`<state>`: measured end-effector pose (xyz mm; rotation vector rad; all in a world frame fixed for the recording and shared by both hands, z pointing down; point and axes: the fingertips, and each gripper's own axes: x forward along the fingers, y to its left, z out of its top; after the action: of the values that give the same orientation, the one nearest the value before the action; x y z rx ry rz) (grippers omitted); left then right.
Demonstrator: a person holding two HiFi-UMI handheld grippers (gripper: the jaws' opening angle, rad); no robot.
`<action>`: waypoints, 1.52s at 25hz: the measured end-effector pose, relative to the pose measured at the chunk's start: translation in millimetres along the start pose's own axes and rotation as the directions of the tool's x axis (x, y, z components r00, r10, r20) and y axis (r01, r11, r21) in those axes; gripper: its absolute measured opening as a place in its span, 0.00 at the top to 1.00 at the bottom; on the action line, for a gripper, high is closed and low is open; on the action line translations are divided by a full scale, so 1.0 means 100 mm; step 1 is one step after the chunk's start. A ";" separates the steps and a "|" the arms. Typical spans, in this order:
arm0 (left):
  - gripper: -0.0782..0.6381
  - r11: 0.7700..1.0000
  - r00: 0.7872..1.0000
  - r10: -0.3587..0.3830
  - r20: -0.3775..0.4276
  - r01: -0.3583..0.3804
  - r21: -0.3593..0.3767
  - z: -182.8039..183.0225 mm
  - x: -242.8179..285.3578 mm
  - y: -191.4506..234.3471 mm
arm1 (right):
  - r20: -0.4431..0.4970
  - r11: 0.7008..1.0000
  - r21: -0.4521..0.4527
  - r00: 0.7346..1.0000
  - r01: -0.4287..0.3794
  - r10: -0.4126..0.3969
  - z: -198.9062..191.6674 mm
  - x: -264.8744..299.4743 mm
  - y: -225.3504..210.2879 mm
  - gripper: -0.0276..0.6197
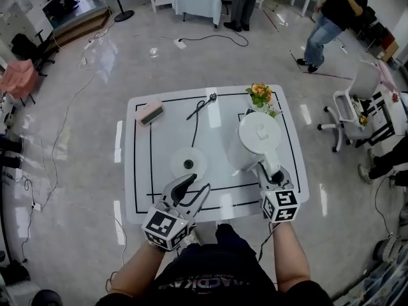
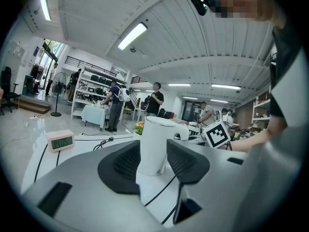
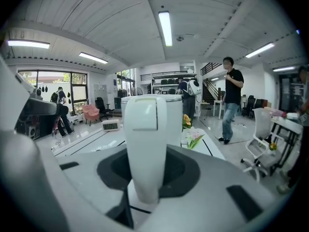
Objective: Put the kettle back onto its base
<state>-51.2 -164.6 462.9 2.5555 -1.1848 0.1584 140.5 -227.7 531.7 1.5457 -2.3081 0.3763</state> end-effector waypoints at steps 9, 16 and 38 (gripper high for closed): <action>0.89 0.995 0.995 0.098 0.035 -0.097 -0.017 0.08 -0.15 0.19 | 0.031 0.999 -0.040 0.999 -0.034 0.035 0.12 0.04 0.10 0.79; 0.89 0.988 0.986 0.156 0.061 -0.155 -0.028 0.11 -0.32 0.29 | 0.069 0.992 -0.083 0.993 -0.090 0.096 0.33 0.09 0.34 0.79; 0.89 0.948 0.941 0.318 0.116 -0.311 -0.068 0.12 -1.22 0.72 | 0.132 0.935 -0.155 0.931 -0.319 0.339 0.87 0.40 1.73 0.79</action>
<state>-185.2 -124.0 440.4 2.3464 -1.6212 0.0397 -45.3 -230.9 463.9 1.1609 -2.6641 0.1814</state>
